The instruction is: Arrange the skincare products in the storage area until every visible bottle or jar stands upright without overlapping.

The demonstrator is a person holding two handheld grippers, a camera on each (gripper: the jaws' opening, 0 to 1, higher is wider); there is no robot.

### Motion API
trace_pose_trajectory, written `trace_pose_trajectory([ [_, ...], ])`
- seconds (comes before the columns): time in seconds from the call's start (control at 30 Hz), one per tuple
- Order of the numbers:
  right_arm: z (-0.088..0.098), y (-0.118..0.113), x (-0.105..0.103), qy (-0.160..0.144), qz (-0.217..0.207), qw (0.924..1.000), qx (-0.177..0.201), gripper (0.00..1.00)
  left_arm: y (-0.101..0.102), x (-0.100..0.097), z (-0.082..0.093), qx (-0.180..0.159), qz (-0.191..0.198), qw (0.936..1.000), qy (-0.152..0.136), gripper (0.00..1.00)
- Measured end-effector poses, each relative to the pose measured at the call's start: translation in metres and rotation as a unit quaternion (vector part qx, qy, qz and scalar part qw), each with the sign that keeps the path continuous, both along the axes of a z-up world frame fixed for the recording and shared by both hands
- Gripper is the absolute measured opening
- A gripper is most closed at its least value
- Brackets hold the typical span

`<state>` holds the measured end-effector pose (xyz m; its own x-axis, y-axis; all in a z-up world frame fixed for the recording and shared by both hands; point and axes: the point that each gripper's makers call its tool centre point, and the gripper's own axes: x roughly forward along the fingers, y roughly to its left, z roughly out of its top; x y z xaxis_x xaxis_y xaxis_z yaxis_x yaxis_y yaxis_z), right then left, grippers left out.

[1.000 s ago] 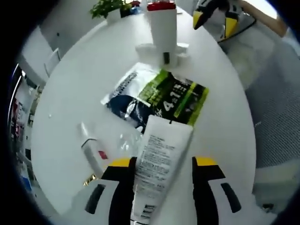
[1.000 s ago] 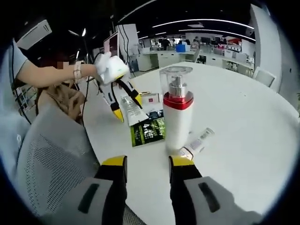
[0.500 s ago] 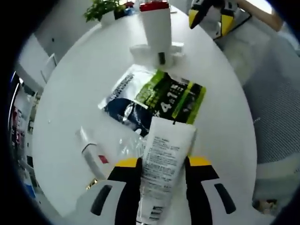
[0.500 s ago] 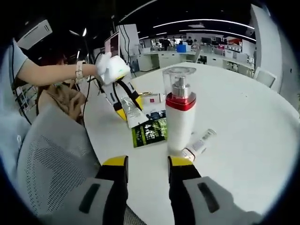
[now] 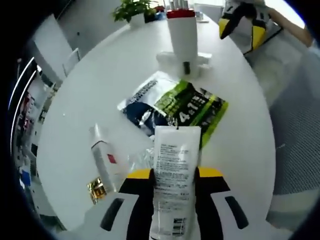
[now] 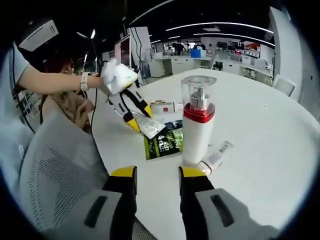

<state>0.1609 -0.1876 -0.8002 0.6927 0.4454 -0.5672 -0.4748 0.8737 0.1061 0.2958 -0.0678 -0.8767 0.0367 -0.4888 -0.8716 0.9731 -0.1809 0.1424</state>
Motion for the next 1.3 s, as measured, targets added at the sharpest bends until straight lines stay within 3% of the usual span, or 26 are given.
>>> trace_pose_trajectory([
  [0.23, 0.002, 0.005, -0.002, 0.0, 0.005, 1.0, 0.0, 0.33, 0.0, 0.001, 0.003, -0.018, 0.023, 0.9995, -0.014, 0.25],
  [0.43, 0.004, 0.011, -0.002, -0.003, 0.008, 0.9999, 0.006, 0.32, -0.002, -0.004, 0.018, -0.069, 0.053, 0.9962, 0.004, 0.25],
  [0.67, 0.006, 0.02, -0.001, -0.003, 0.018, 0.9998, 0.007, 0.31, -0.002, -0.015, 0.034, -0.111, 0.068, 0.9915, -0.002, 0.25],
  [0.83, 0.011, 0.029, 0.003, -0.012, 0.024, 0.9996, 0.008, 0.3, -0.011, -0.022, 0.058, -0.177, 0.094, 0.9796, 0.019, 0.25],
  [1.13, 0.021, 0.045, 0.012, -0.027, 0.036, 0.9989, 0.012, 0.27, -0.023, -0.038, 0.087, -0.239, 0.101, 0.9652, 0.034, 0.25],
  [1.3, 0.033, 0.051, 0.018, -0.053, 0.033, 0.9979, 0.015, 0.24, -0.03, -0.047, 0.099, -0.265, 0.097, 0.9584, 0.042, 0.25],
])
